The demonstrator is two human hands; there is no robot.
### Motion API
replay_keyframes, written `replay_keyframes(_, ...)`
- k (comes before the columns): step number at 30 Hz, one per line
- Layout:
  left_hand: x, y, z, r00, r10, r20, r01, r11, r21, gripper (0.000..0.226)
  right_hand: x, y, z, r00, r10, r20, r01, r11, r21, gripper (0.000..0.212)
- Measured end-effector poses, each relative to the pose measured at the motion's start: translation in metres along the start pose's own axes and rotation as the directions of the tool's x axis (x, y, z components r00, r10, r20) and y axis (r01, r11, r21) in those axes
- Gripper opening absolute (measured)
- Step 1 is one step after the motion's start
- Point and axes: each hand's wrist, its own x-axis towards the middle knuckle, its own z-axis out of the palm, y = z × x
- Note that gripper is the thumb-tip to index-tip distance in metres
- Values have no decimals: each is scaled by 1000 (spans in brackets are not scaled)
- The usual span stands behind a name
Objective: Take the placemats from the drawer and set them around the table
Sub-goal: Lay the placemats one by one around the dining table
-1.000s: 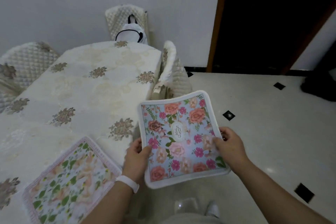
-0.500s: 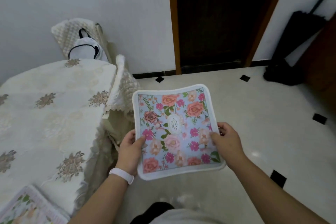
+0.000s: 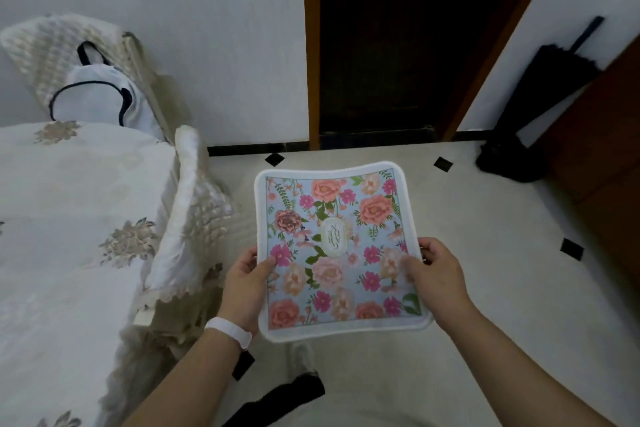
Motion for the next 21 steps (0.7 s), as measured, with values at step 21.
replay_keyframes(21,236,126,63,1000,-16,20,17,998,-59,14,243,-107,81,1000,-13,16,12,999,48,19)
